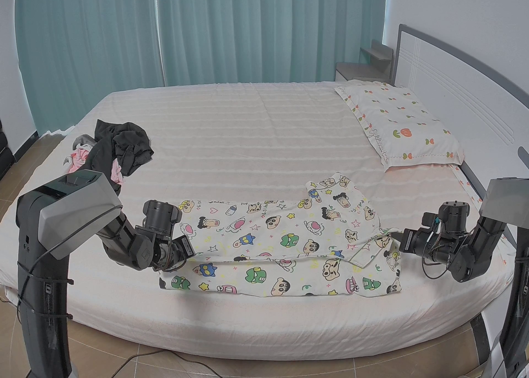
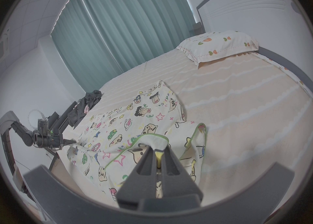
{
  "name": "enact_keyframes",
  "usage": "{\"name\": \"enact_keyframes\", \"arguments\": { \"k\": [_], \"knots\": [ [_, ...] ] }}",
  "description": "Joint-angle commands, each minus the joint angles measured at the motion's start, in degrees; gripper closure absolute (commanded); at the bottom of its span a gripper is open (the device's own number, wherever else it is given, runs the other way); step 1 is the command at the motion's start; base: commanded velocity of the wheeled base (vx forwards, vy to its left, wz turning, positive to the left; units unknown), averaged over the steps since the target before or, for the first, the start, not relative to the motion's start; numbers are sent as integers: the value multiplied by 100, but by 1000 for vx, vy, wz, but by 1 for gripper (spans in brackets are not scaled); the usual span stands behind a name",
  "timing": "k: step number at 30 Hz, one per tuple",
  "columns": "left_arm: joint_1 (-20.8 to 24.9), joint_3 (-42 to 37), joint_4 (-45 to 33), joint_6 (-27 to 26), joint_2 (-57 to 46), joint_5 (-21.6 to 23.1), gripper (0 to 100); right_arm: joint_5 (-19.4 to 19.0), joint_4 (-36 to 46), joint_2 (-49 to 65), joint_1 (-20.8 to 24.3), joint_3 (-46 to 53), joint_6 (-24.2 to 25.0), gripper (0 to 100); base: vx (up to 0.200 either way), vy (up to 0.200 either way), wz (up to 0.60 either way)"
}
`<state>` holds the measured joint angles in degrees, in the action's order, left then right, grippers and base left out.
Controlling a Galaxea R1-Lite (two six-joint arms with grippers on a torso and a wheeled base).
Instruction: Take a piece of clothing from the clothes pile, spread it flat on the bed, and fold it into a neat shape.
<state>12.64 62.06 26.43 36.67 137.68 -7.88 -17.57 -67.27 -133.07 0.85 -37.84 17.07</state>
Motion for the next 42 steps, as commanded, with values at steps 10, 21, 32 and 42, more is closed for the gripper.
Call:
{"name": "enact_keyframes", "arguments": {
  "k": [10,21,32,42],
  "knots": [
    [-104,236,47,596,-4,-21,0,8,-296,-17,-138,154,684,0,0,0,0],
    [-394,-608,47,1440,-1402,981,0,298,-1535,379,671,1420,2635,0,0,0,0],
    [-368,-2840,2683,2072,-1481,1394,0,948,-1465,-465,1277,796,2723,0,0,0,0],
    [-333,-3174,3729,2107,-1129,1359,0,1458,-1236,-817,1716,585,2626,0,0,0,0]
  ]
}}
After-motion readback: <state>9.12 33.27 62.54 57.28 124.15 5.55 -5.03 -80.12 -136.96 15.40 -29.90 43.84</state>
